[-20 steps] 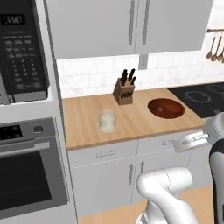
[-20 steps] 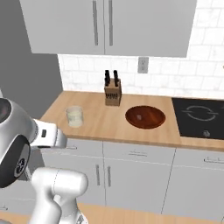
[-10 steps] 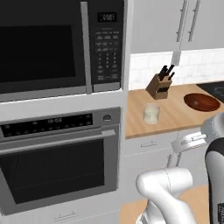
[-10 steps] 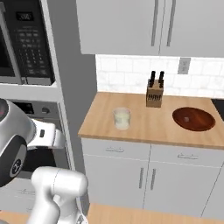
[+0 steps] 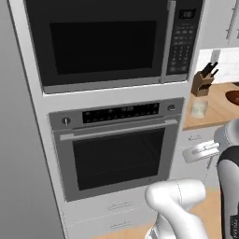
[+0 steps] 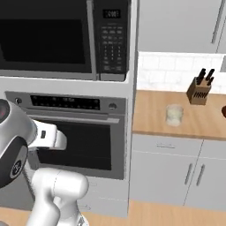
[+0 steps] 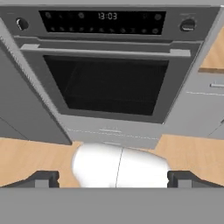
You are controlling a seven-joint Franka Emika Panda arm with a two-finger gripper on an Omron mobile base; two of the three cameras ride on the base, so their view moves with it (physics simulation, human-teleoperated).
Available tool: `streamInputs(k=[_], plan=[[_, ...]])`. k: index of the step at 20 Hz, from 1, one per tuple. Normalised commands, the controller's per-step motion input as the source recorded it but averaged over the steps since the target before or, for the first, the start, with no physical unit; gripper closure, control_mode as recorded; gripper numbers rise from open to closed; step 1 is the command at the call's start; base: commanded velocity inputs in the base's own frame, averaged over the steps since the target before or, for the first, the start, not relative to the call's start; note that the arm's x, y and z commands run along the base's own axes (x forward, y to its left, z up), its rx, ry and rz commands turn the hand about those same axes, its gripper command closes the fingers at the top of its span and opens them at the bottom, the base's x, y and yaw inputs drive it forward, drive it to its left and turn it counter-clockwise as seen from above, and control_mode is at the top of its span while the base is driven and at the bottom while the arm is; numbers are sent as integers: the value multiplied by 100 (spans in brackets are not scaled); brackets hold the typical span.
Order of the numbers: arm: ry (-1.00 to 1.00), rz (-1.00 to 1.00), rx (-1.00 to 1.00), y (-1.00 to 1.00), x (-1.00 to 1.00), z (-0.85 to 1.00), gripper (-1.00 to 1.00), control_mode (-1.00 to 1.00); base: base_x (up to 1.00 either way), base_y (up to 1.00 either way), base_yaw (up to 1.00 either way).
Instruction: Grab a lemon wedge from the fridge and one ice cube from the ice bowl, and put them in the glass of lemonade.
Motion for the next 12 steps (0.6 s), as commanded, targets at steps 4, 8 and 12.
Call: streamInputs(k=[4, 8, 12], plan=[[0, 0, 0, 0, 0, 0, -100, 100, -69, 82, 0], [0, 0, 0, 0, 0, 0, -100, 100, -23, 99, 0], [0, 0, 0, 0, 0, 0, -100, 100, -12, 100, 0]])
